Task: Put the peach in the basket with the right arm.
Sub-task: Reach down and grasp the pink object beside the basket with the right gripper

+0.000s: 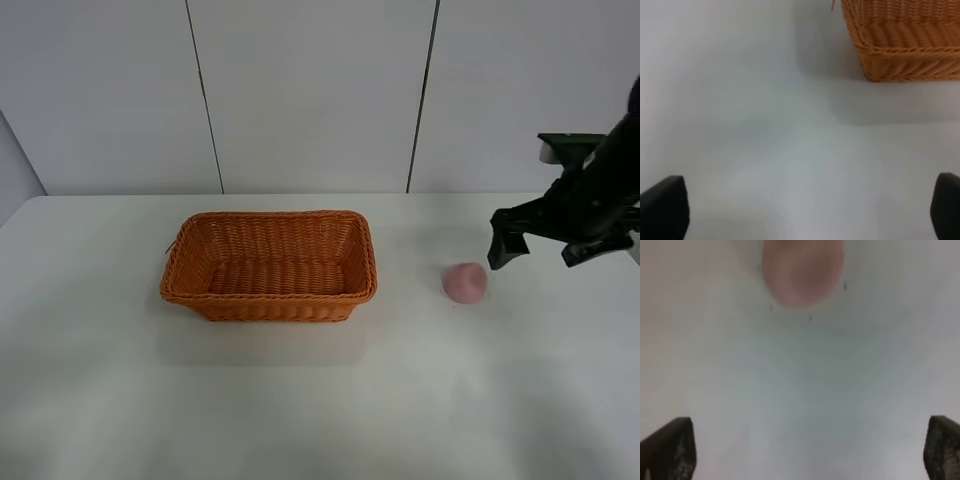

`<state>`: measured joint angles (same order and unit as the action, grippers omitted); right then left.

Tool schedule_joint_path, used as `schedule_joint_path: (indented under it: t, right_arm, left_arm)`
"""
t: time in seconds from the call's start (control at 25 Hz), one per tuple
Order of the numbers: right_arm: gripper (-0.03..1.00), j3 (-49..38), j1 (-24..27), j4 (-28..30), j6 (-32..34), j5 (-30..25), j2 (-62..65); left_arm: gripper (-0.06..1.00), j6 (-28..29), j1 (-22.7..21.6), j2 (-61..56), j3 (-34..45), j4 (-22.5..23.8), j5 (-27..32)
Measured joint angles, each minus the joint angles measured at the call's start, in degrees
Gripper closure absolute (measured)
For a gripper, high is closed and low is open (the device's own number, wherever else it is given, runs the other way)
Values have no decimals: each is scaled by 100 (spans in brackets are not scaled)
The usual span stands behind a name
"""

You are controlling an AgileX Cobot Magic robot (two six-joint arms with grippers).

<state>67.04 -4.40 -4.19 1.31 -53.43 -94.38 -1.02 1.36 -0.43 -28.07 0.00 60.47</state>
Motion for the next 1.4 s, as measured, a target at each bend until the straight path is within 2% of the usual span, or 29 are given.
schedule_joint_path:
  t: [0.2, 0.4, 0.6, 0.92, 1.4]
  right_arm:
    - [27, 1171, 0, 117, 0, -99, -1247]
    - [27, 1817, -180, 130, -7, -263, -1971]
    - [27, 1887, -286, 121, 25, -141, -2270]
    - [27, 1892, -286, 358, 258, 340, -2775]
    - [28, 1892, -286, 365, 272, 396, -3261]
  left_arm:
    - [-5, 0, 0, 0, 0, 0, 0]
    - [-5, 0, 0, 0, 0, 0, 0]
    - [-5, 0, 0, 0, 0, 0, 0]
    - [-5, 0, 0, 0, 0, 0, 0]
    - [-5, 0, 0, 0, 0, 0, 0]
